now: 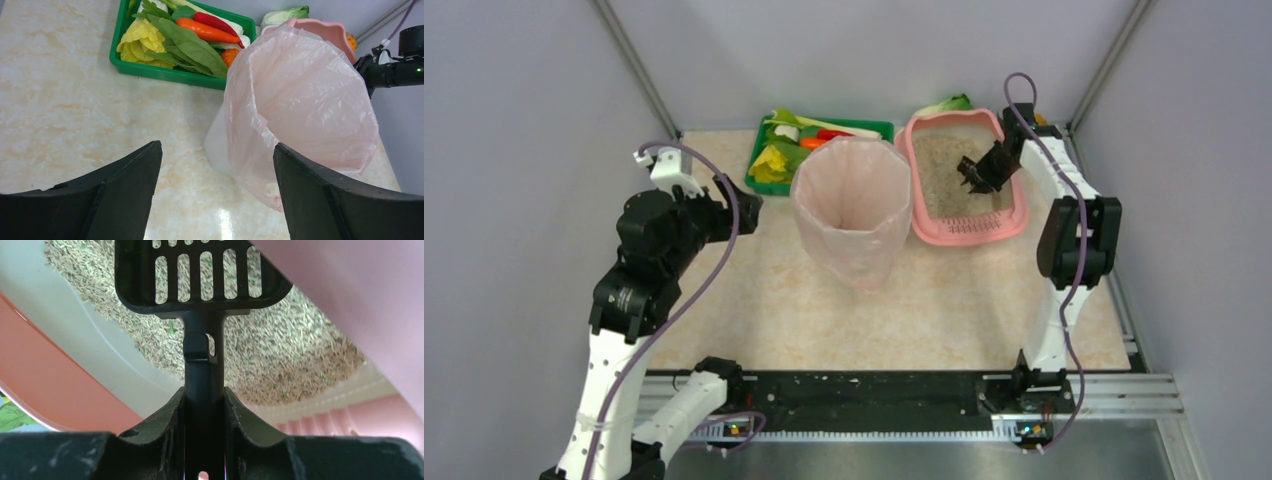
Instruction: Clean the litter box
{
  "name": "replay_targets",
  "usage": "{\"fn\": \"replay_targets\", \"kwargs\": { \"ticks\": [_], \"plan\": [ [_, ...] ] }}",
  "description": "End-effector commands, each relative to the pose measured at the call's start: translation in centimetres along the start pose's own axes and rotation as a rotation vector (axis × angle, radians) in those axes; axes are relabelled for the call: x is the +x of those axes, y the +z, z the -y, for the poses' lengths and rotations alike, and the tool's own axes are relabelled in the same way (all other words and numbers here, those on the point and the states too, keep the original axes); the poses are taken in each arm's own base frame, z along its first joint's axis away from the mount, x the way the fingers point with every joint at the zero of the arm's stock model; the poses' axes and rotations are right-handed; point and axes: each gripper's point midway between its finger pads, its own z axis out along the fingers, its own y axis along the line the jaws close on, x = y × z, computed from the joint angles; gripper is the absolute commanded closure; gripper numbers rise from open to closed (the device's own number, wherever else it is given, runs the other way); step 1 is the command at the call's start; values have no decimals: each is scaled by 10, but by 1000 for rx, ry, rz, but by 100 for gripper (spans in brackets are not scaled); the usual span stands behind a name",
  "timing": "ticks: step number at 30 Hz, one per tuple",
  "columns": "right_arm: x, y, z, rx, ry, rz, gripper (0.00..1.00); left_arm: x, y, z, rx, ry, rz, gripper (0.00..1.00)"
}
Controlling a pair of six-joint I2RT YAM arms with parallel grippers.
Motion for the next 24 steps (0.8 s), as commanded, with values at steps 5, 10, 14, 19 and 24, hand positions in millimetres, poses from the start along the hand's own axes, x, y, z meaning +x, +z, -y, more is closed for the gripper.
{"fn": "replay_targets", "kwargs": {
  "ticks": [5,10,14,19,24],
  "plan": [
    [-40,17,15,105,-158,106,100,-22,-8,6,12,14,63,13],
    [-55,29,13,116,-280,126,100,-22,-8,7,13,12,58,13],
    [-72,34,17,153,-367,178,100,-23,-8,6,9,11,58,13],
    [-94,34,19,213,-458,274,100,-24,-8,6,4,9,56,13],
    [-110,40,17,266,-540,331,100,-26,-8,6,-4,7,55,13]
  ]
}}
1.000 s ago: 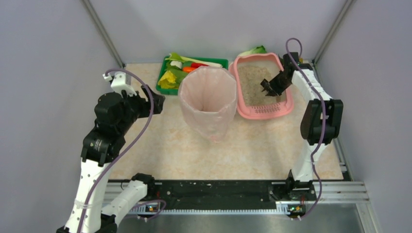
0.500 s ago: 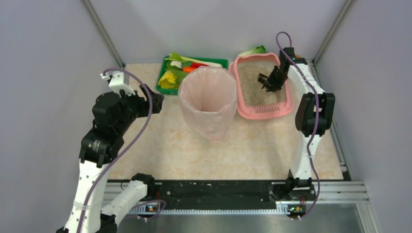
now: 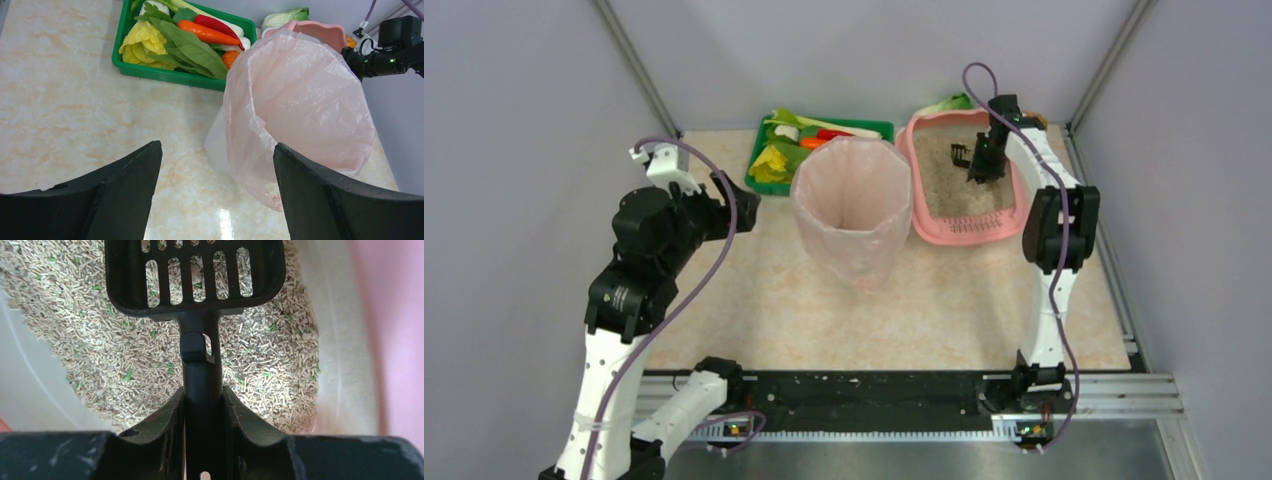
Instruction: Clean the litter box
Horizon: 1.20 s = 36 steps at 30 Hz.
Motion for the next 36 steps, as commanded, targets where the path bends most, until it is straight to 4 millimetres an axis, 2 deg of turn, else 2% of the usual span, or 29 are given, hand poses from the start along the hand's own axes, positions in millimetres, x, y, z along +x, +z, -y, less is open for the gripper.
{"fn": "replay_targets", "kwargs": {
  "ticks": [1,8,12,14,18,25,29,36],
  "plan": [
    [-49,15,43,218,-63,179,100,-19,-5,3,-1,7,54,13],
    [-65,29,44,233,-219,231,100,-20,-9,-2,-30,12,55,13],
    [-69,33,41,227,-345,283,100,-20,-10,-5,-46,15,56,13],
    [-76,28,36,216,-412,348,100,-19,-9,-6,-51,15,54,13],
    [-86,26,30,196,-454,428,100,-20,-9,-6,-54,15,55,13],
    [-87,33,24,133,-527,418,100,-22,-11,-8,-69,22,59,13],
    [-82,23,18,60,-524,403,100,-22,-13,-10,-74,22,64,13],
    [-73,-7,23,39,-504,386,100,-19,-14,-11,-65,18,84,13]
  ]
}}
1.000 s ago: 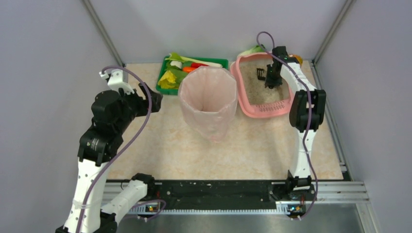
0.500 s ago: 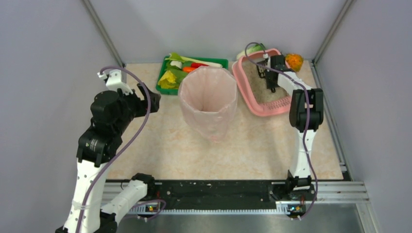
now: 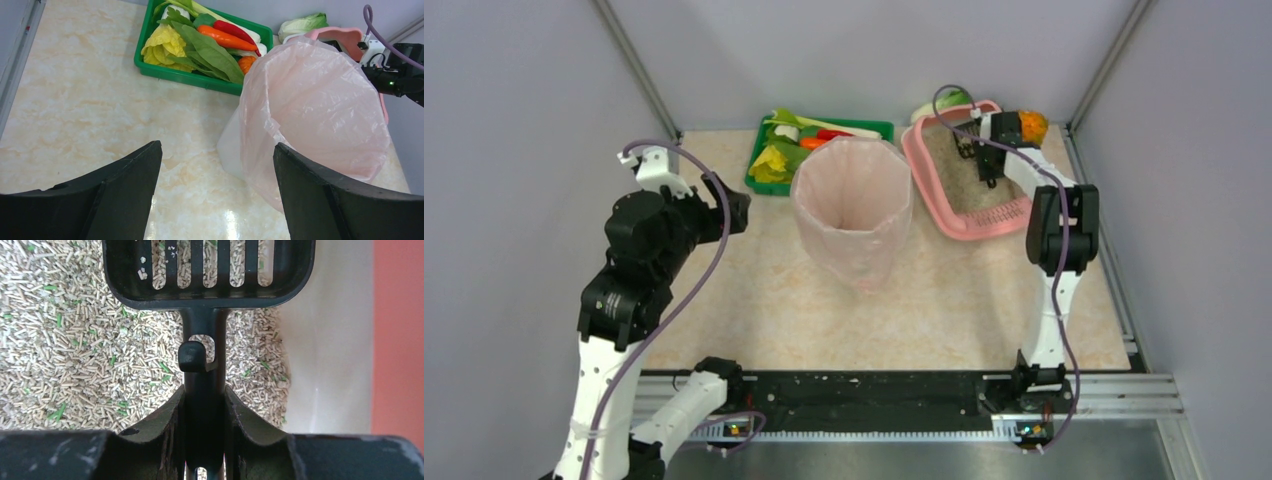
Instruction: Clean the litter box
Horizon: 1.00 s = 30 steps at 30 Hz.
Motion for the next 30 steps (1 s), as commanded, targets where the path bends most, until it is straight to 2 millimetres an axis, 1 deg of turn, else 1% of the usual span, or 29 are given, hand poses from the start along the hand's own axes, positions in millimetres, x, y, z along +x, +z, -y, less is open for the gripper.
{"fn": "replay_targets", "kwargs": {
  "ticks": [1,6,8,10,11,13,16,18,19,21,22,23,26,29,30],
  "plan": [
    [-45,-51,15,0,34,138,100,-11,-3,1,13,8,62,13],
    [-41,-82,14,-11,77,147,100,-11,-1,5,30,18,56,13],
    [-39,-95,7,-51,87,146,100,-10,0,6,38,19,53,13],
    [-37,-110,6,-55,109,147,100,-11,0,8,47,15,53,13],
    [-34,-116,1,-77,126,139,100,-10,0,9,52,15,52,13],
    [-32,-129,-13,-158,117,140,100,-10,1,11,61,13,51,13],
    [-26,-144,-16,-169,141,144,100,-8,1,13,75,10,49,13],
    [-23,-153,-28,-234,139,146,100,-7,2,14,82,7,47,13],
    [-21,-157,-28,-235,146,142,100,-7,2,15,90,5,47,13],
    [-17,-162,-18,-169,166,129,100,-7,3,17,99,5,47,13],
    [-16,-167,-19,-180,155,127,100,-7,3,17,99,5,46,13],
    [-17,-173,-25,-215,142,136,100,-7,3,17,102,6,46,13],
    [-20,-188,-17,-170,148,144,100,-6,5,19,113,9,45,13],
    [-26,-204,-16,-176,151,169,100,-6,7,21,119,9,43,13],
    [-28,-209,-19,-194,147,179,100,-7,7,21,120,10,45,13]
  ]
}}
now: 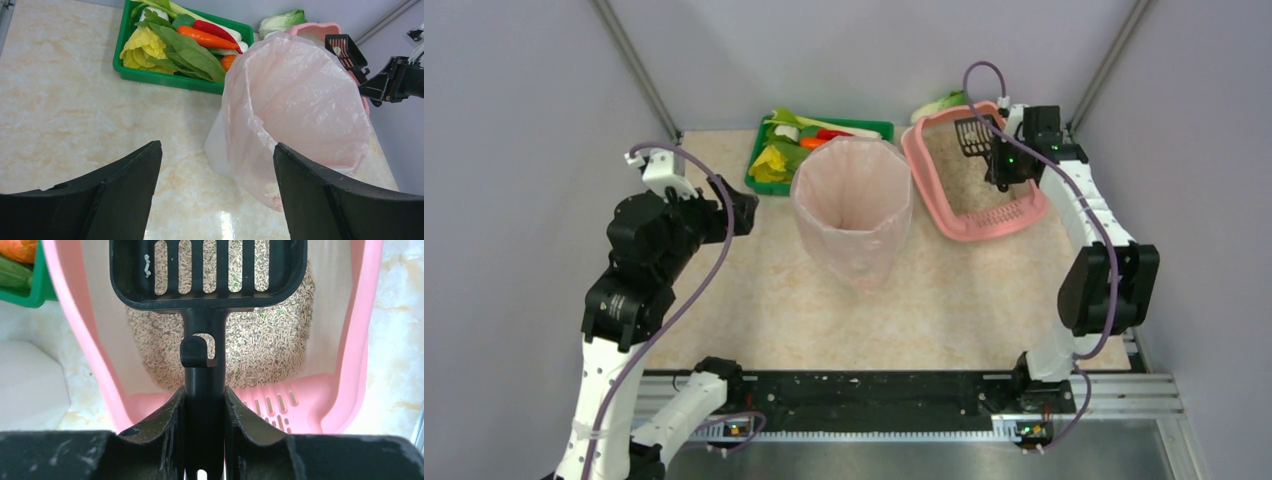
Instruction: Clean the litter box
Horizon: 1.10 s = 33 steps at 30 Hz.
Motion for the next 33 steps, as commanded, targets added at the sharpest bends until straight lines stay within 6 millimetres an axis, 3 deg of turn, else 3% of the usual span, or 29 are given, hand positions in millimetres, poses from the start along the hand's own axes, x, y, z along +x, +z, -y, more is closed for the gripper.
{"fn": "replay_targets", "kwargs": {
  "ticks": [1,3,5,11,19,24,33],
  "plan": [
    [-30,-44,-5,-10,1,112,100,-11,6,8,40,10,42,13],
    [-30,-48,1,29,26,107,100,-10,6,13,63,9,36,13],
    [-32,-52,-10,-47,32,117,100,-9,5,14,75,8,32,13],
    [-31,-63,0,31,15,99,100,-8,3,15,79,5,31,13],
    [-47,-103,-3,45,-27,151,100,-6,5,17,89,-5,25,13],
    [-66,-137,-16,47,-60,201,100,-4,5,16,88,-7,22,13],
    [-95,-189,-66,-27,-149,278,100,-3,2,17,98,-10,25,13]
  ]
}}
